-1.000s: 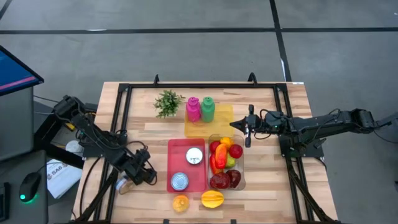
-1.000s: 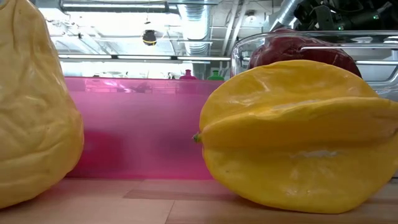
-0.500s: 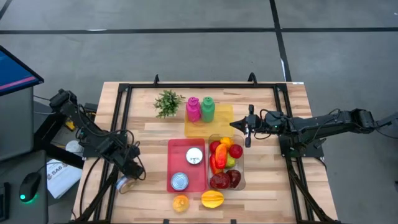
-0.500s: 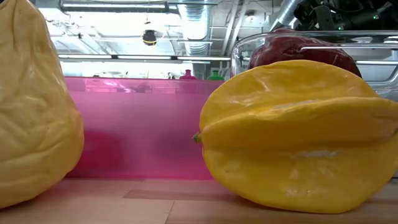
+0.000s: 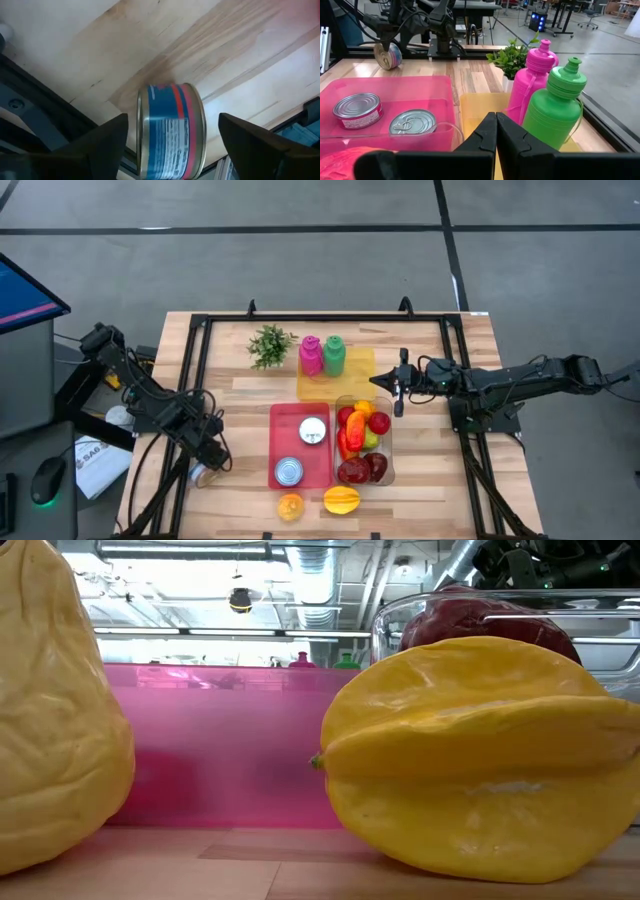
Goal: Pick & Place Food Item
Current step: Put the blue and pink tuna can into the red bin
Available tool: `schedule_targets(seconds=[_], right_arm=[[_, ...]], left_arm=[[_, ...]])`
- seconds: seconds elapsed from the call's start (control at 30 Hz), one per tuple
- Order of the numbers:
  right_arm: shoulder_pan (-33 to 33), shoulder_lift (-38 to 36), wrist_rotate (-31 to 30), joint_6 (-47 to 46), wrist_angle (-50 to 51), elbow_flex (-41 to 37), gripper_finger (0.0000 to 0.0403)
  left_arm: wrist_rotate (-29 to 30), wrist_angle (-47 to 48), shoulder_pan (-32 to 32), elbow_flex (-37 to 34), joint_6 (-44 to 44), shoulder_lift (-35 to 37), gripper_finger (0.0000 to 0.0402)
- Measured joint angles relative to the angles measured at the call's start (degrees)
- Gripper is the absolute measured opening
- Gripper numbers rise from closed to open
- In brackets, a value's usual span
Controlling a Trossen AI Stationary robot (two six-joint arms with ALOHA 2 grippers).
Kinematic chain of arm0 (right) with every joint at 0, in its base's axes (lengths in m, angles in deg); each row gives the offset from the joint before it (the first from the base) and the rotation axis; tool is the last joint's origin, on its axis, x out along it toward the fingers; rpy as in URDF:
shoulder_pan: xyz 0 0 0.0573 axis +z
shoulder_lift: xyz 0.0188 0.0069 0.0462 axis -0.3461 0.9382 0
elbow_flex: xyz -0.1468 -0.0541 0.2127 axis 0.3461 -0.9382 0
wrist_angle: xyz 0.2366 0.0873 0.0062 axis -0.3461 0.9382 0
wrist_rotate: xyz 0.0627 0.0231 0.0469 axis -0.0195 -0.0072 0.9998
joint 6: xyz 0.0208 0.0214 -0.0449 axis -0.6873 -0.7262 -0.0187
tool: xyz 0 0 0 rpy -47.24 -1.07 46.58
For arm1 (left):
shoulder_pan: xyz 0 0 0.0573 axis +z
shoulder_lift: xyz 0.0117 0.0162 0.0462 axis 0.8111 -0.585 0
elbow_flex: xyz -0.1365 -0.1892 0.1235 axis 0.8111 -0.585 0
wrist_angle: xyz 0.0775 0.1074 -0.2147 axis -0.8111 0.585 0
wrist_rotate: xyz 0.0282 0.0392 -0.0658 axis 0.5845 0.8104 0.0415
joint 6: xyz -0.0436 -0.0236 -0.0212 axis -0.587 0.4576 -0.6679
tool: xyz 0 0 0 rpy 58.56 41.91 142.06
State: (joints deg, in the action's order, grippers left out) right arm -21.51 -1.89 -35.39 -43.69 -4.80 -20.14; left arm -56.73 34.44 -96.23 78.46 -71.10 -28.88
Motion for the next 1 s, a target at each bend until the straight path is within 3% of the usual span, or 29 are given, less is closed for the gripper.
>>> schedule_targets(seconds=[0.37, 0.67, 1.0], right_arm=[[0.00, 0.00, -0.01, -0.02, 0.06, 0.00, 0.0000], [0.00, 0.00, 0.01, -0.02, 0.06, 0.00, 0.0000], [0.00, 0.00, 0.01, -0.02, -0.14, 0.00, 0.0000]], left_arm=[[-0.14, -1.60, -2.79, -0.20, 0.05, -1.84, 0.0365], [-0.45, -16.78, -3.86, -6.13, 0.05, -9.74, 0.0367], [-6.25, -18.13, -3.77, -7.20, -0.23, -15.97, 0.0357]])
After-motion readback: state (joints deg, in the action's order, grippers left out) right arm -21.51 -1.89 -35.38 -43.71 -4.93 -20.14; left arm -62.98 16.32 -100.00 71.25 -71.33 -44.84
